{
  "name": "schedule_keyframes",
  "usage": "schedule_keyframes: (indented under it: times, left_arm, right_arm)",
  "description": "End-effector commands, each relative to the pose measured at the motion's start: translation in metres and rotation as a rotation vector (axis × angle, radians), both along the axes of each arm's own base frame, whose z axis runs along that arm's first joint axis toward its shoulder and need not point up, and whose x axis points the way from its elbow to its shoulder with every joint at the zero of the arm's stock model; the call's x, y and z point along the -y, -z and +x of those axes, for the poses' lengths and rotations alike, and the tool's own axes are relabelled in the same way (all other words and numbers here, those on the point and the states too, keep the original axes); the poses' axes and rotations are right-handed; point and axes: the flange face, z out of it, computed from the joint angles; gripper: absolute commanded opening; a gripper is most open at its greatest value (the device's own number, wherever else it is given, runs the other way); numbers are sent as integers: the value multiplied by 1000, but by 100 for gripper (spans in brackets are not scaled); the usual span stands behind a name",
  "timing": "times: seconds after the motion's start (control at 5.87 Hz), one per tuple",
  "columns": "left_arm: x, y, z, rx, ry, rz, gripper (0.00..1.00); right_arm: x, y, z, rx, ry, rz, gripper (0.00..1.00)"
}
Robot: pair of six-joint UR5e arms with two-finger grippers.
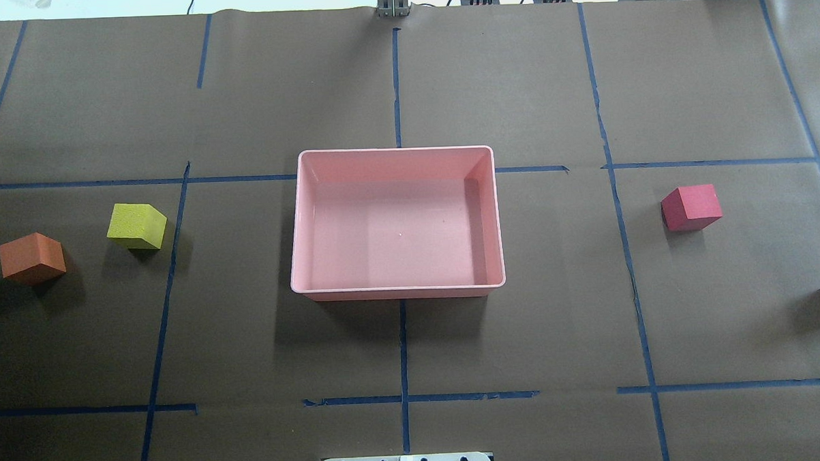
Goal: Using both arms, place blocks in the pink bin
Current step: 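Lower the right gripper onto the purple block and close it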
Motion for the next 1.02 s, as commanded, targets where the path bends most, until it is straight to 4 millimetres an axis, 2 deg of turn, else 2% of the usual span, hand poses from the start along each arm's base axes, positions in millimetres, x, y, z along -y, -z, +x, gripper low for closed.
schedule_keyframes:
  times: [0.0,0.17,0.34,0.51,0.85]
  left_arm:
    - [0,2,0,1,0,5,100]
    - [0,3,0,0,0,6,100]
    - [0,3,0,0,0,6,100]
    - [0,3,0,-2,0,6,100]
    - [0,3,0,-3,0,8,100]
  right_arm:
    - [3,9,-1,0,12,33,100]
    - [7,13,-4,-2,21,94,100]
    - [-6,-18,-14,7,40,133,100]
    - [-10,-24,-24,14,5,138,100]
    - [-25,-21,-65,39,-37,125,100]
